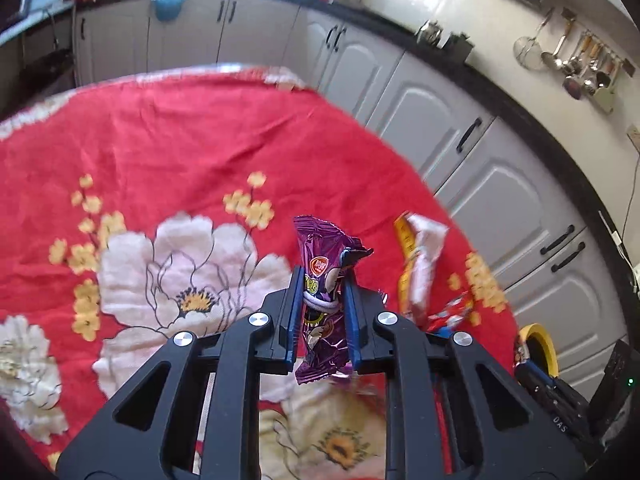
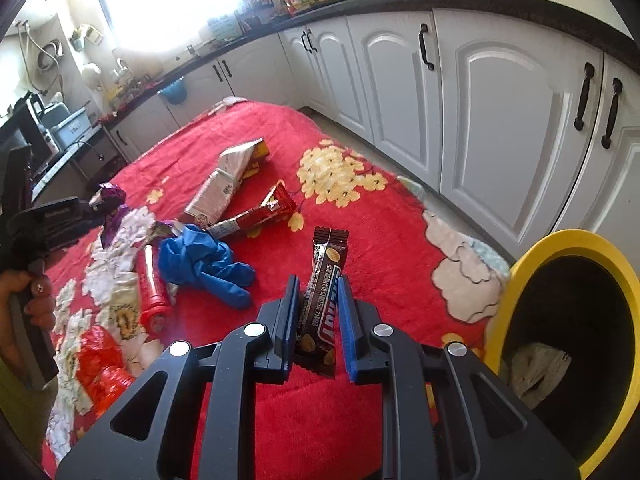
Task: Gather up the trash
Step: 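Carry the purple wrapper and chocolate bar over the bin with both grippers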
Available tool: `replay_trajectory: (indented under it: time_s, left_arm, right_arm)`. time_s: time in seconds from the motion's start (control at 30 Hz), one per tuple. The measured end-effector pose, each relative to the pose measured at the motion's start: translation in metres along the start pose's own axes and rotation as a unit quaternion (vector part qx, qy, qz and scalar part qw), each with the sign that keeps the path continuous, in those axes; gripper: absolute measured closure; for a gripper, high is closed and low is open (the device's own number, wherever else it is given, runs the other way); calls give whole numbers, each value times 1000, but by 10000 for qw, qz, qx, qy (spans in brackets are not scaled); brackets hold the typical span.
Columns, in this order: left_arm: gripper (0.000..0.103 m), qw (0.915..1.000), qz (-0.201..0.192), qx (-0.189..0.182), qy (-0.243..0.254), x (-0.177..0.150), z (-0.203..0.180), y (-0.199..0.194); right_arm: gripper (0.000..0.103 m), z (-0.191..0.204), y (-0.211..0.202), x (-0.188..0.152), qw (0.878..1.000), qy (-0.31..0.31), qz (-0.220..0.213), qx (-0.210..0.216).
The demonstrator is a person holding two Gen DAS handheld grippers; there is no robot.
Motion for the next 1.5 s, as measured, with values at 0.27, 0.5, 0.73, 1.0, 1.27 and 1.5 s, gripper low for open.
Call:
replay_trajectory:
  time_s: [0.27,0.5,0.73,1.0,1.27,1.5]
  left_arm:
    - [90,9985,-299,-194,409,-4,-53,-31]
    - [90,9963,-325,-411,685,-15,-99,-37]
    - [90,9917,-257,-629,1089,-30,-146,-36]
    - [90,9856,-218,-794,1477,-45,-189,-34]
    - [90,9795,-169,-958,1763,-60,-220,-32]
    - [90,9743,-100,-1069,1979,-72,-240,-29]
  right_arm:
    - [85,-9,-37,-7,9998,-71,-195,40]
    - [85,-22,-69,-11,9990,-72,-439,-29]
    - [85,-40,-94,-13,9979,33,-642,-125]
    - [85,-61,-117,-20,9958,217,-857,-235]
    - [85,-81,-134,-27,9935,406,-1016,-320]
    - [85,-92,-147,-33,9913,531,-1138,-401]
Point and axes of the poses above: each gripper's, at about its wrist camera, not at the fingertips, and y roughly the way its jaws point, z to its left, x to its top, the point moved 3 cm from there along y, roughly the way its jaws point, and after that the axes turned 11 degrees about z, right-handed, at the moved point
